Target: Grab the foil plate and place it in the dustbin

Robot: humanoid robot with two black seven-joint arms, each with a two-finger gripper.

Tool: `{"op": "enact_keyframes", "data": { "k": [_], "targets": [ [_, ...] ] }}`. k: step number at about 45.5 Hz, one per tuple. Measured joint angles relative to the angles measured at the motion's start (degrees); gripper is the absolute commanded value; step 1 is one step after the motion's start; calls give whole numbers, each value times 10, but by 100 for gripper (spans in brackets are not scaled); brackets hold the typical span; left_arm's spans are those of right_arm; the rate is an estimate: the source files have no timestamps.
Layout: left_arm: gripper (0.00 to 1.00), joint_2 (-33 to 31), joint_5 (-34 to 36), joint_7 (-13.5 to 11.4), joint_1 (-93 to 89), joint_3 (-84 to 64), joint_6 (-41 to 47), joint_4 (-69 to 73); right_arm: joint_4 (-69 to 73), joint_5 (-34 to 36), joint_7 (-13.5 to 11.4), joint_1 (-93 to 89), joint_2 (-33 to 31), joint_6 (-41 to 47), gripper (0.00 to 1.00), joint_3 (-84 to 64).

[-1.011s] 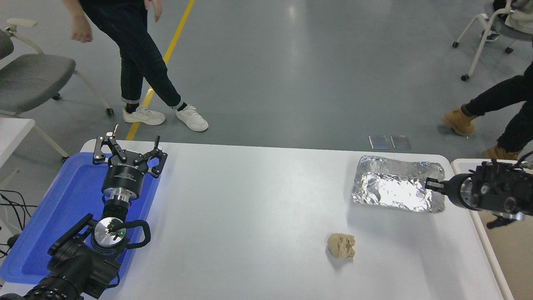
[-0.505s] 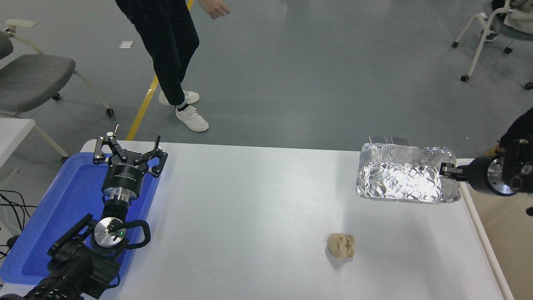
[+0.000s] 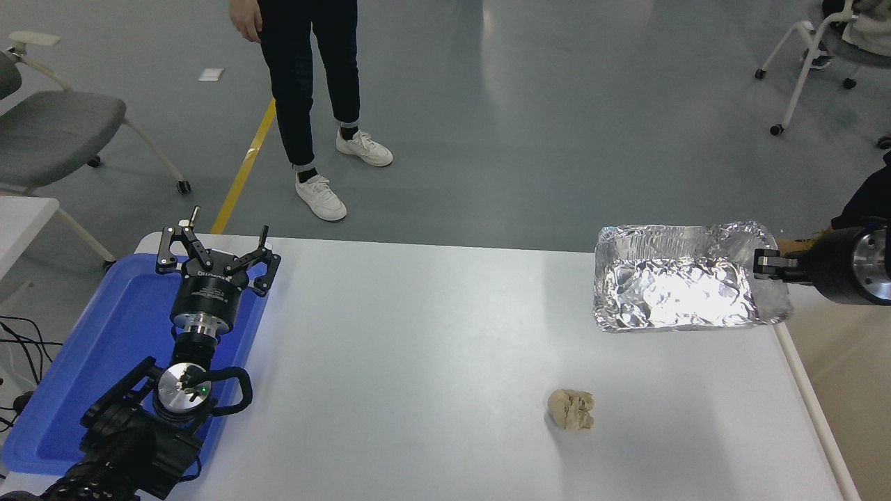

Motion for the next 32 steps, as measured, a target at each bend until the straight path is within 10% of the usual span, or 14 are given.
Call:
{"op": "enact_keyframes", "data": {
  "k": [32],
  "targets": [
    [100, 0, 0, 0, 0, 0, 0, 0, 26, -6, -1, 194, 11, 150, 0, -38]
  ]
}}
